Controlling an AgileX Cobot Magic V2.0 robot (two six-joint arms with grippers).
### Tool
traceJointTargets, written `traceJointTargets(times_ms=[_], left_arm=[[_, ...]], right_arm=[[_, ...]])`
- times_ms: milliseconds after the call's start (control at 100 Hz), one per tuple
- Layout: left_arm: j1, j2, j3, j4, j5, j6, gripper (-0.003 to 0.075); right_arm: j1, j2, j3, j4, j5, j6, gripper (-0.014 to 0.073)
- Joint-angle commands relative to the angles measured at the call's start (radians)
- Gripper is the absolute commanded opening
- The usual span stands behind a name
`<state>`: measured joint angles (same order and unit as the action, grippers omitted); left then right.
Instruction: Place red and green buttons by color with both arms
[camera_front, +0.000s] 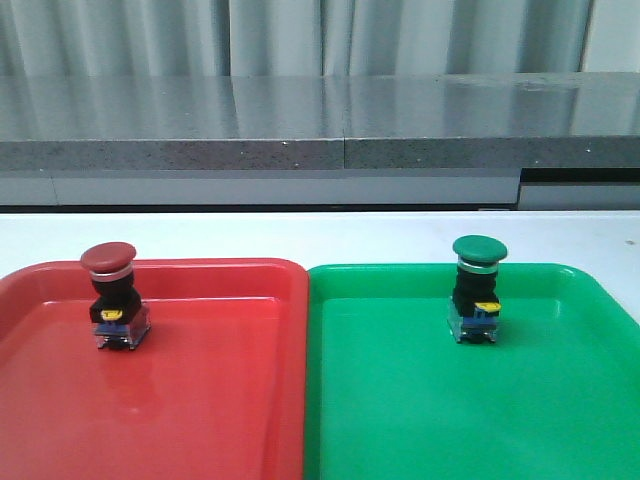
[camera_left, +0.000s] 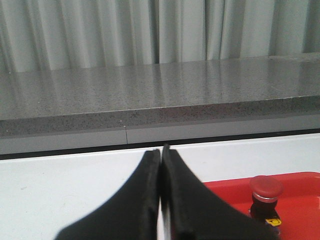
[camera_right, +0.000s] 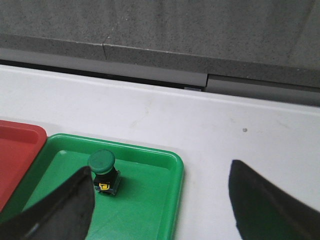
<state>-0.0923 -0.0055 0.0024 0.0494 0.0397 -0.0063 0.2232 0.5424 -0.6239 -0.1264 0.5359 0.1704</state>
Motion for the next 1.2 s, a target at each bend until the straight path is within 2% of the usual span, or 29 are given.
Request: traceJointTargets(times_ms=[0,90,280,390,1190], left_arm=[[0.003,-0.031,0.040,-0.001,-0.076,-0.004,-0.0019],[0.003,-0.031,0.040,-0.001,-0.076,-0.004,-0.0019],[0.003,-0.031,0.040,-0.001,-0.076,-0.004,-0.0019],[0.003,-0.031,0.040,-0.001,-0.076,-0.004,-0.0019],[0.003,-0.031,0.040,-0.001,-0.076,-0.004,-0.0019]], right_arm=[[-0.008,-0.072,0.014,-0.016,-0.062,-0.001,0.0505],[-0.008,-0.131,0.041,-0.016,-0.052,-0.001,0.0395],[-0.008,-0.167,0.050,-0.016,-0.017,-0.001,0.0069],[-0.008,-0.167,0.050,-0.016,-0.019,-0.001,-0.0074],[-0.010,-0.169,0.050,-0.019,-0.020,-0.001,-0.0068]])
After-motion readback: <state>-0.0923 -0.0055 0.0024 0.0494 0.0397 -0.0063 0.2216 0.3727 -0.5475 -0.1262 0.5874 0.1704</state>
